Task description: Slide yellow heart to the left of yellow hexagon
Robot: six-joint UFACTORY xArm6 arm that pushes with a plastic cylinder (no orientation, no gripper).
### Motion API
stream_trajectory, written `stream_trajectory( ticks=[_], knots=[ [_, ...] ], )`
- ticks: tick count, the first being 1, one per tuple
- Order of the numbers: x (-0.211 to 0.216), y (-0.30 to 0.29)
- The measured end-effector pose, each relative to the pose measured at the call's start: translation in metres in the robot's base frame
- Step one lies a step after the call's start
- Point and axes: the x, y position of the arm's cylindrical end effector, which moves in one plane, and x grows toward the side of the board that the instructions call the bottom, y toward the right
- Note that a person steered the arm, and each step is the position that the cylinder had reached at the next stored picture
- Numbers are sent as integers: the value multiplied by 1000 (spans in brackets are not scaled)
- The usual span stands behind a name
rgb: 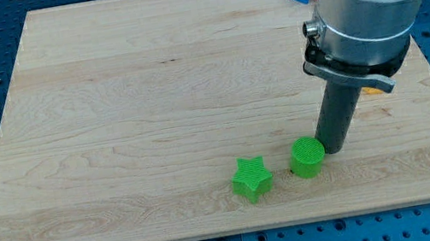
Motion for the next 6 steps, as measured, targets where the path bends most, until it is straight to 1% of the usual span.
stream_trajectory(
  ticks=[1, 2, 3, 4, 5, 6],
  knots=[
    [0, -4],
    [-64, -2],
    [-139, -2],
    [-169, 34],
    [-190, 87],
    [-194, 143]
  ],
)
